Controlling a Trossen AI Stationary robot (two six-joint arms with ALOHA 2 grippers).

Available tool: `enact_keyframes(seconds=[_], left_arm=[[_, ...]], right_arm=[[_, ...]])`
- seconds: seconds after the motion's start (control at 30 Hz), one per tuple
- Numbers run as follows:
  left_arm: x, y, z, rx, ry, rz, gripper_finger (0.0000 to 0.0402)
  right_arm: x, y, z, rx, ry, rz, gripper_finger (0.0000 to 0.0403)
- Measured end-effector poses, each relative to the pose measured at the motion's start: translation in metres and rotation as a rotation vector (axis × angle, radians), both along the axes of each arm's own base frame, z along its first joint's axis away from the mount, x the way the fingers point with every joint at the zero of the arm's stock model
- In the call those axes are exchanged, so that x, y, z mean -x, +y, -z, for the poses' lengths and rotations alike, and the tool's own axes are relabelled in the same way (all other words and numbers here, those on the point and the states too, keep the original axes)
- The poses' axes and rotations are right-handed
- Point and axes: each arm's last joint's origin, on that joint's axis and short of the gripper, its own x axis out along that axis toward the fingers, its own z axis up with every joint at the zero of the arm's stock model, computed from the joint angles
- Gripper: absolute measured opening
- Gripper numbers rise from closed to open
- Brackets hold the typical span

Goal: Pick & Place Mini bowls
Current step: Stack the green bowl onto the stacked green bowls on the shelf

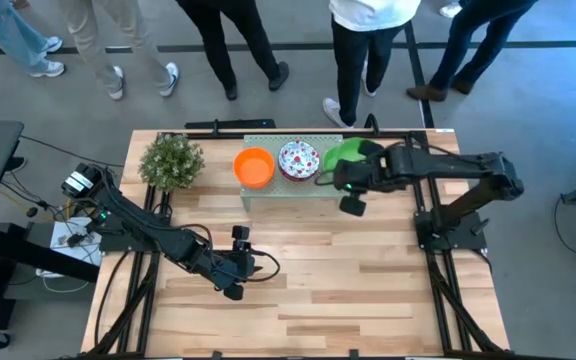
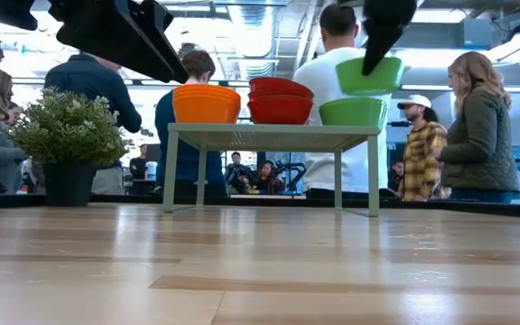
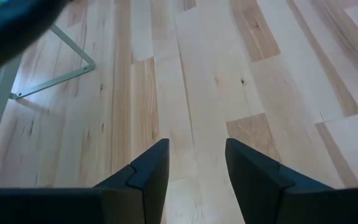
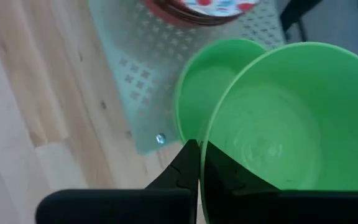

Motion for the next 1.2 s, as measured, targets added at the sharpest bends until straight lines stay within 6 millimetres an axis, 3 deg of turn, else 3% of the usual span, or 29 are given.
enact_keyframes(seconds=[0.37, 0.9, 1.2], left_arm=[[0.000, 0.000, 0.000, 0.002, -0.001, -0.002, 0.0159], [0.000, 0.000, 0.000, 0.002, 0.000, -0.002, 0.0159], [0.000, 0.000, 0.000, 0.002, 0.000, -0.002, 0.0159]], right_arm=[[-0.022, -0.031, 0.025, -0.057, 0.129, -0.060, 0.0001], [-0.032, -0.043, 0.025, -0.122, 0.071, -0.128, 0.0002], [-0.032, -0.043, 0.025, -0.102, 0.090, -0.163, 0.0058]])
